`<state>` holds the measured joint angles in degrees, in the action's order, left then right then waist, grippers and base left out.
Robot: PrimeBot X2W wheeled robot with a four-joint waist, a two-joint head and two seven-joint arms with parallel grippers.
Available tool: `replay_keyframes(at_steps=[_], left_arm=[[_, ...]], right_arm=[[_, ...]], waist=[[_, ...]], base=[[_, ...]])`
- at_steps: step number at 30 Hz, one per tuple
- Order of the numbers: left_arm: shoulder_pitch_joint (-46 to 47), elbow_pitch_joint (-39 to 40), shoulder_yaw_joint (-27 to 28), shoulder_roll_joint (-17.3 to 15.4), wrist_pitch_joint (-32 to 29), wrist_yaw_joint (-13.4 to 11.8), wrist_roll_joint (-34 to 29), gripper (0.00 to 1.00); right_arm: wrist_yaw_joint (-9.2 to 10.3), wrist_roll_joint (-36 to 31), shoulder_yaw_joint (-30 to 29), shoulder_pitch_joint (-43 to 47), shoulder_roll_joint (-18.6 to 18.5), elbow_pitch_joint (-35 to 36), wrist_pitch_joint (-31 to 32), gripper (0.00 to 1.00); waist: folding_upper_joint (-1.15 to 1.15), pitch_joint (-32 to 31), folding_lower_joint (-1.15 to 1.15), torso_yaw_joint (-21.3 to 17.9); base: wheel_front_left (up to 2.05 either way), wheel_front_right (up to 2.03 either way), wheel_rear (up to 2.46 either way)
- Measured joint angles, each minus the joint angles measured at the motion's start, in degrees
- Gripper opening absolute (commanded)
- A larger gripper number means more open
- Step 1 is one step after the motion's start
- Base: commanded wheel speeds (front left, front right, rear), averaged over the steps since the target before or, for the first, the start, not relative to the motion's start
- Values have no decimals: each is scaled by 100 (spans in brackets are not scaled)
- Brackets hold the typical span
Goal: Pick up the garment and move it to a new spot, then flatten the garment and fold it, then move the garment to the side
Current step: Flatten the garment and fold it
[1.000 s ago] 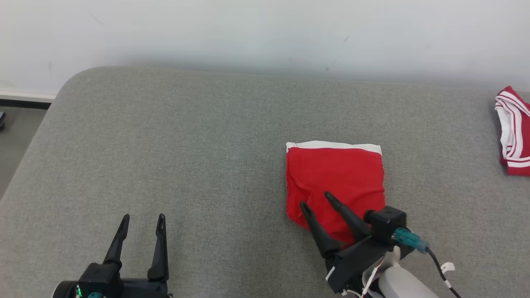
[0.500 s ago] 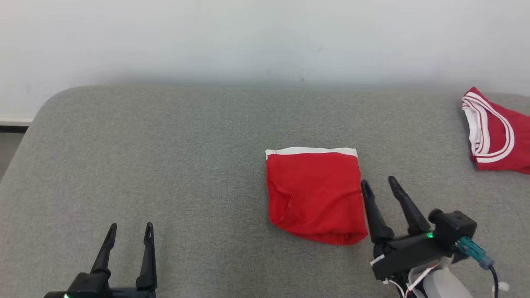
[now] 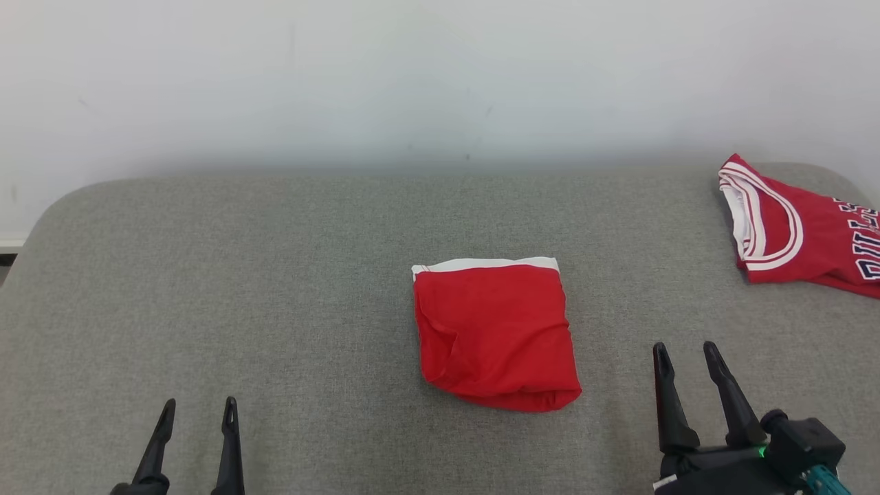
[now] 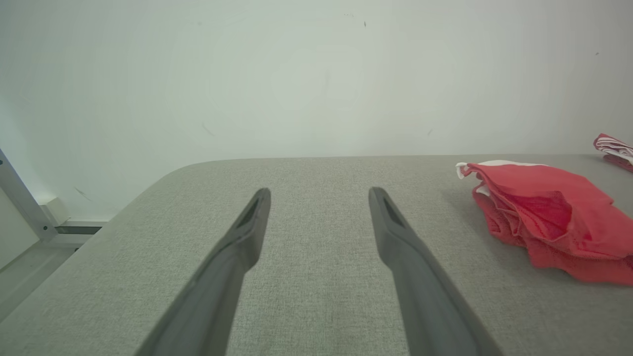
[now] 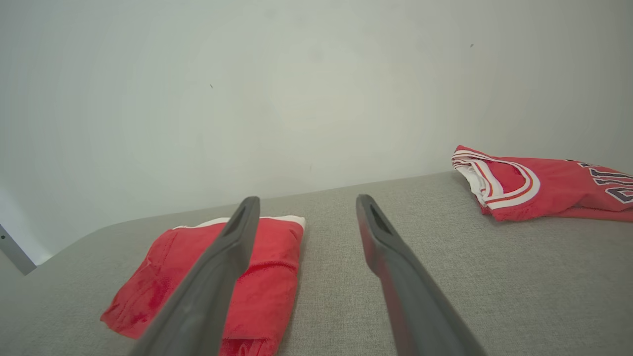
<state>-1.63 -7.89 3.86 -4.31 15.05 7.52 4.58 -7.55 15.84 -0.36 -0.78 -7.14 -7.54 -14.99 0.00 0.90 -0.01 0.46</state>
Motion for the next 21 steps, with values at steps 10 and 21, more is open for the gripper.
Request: replay_keyframes(at_steps=[10, 21], left_arm=[[-181, 71, 30, 3, 0, 1, -65, 100], [-249, 90, -25, 13, 0, 1, -124, 100]], right_arm=[[0, -270, -211, 442, 180, 229, 0, 100], [0, -489, -148, 462, 294, 119, 0, 100]], waist=[[0, -123, 0, -88], [0, -154, 1, -15]], base=[[0, 0, 0], [0, 0, 0]])
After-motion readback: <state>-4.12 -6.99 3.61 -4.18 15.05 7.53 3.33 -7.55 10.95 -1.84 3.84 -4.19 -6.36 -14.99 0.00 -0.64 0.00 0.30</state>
